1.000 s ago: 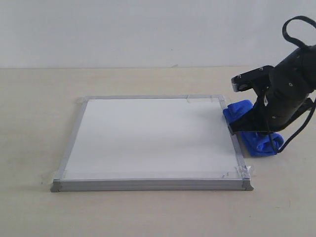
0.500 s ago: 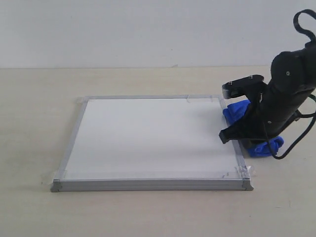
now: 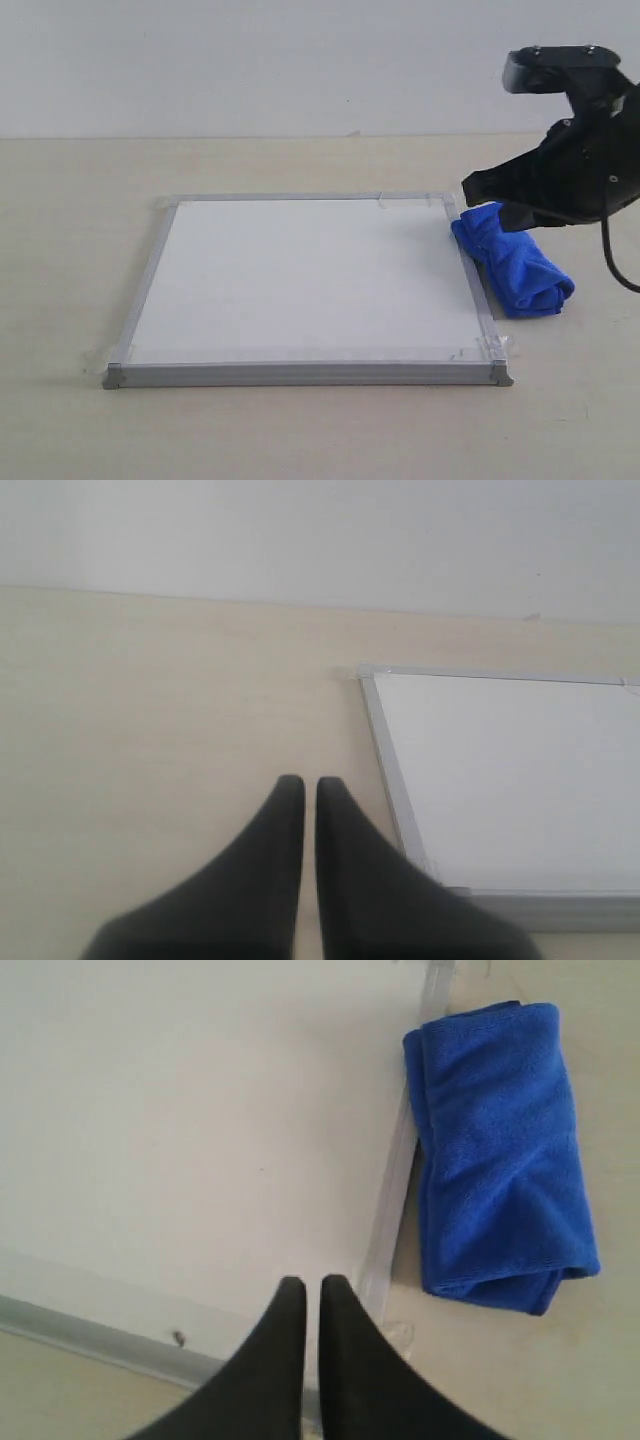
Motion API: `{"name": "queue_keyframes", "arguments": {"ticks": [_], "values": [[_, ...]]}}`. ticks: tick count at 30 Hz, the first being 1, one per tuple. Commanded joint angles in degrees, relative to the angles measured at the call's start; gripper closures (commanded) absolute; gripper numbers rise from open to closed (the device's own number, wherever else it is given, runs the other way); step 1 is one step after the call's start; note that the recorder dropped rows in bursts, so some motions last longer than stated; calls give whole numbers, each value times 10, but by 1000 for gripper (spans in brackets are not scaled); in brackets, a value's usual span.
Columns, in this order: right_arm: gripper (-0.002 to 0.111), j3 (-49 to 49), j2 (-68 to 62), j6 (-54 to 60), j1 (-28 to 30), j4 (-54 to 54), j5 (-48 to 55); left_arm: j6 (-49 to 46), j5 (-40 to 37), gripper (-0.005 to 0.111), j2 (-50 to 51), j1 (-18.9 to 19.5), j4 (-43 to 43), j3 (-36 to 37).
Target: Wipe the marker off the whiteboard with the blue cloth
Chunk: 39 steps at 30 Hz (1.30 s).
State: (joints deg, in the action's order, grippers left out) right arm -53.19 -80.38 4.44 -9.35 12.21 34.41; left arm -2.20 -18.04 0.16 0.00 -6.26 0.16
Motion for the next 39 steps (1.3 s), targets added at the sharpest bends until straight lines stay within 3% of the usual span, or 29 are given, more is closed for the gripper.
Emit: {"name": "queue_keyframes", "arguments": {"ticks": [1,7,13,32,36,39], "values": [[108,70,86,9,0,63,-42,-4,2,102,-2,0,-3,-2],[108,150,191,13,0,112,-49,-4,2,102,-2,0,-3,-2],[108,165,250,12,0,128,47,-4,2,102,-2,0,-3,-2],[108,165,276,44,0,127,26,-4,2,102,-2,0,-3,-2],[108,168,334,40,-36,127,-18,-4,2,102,-2,0,-3,-2],[108,215,406,51,-106,127,-129,-4,2,102,-2,0,-3,-2]]}}
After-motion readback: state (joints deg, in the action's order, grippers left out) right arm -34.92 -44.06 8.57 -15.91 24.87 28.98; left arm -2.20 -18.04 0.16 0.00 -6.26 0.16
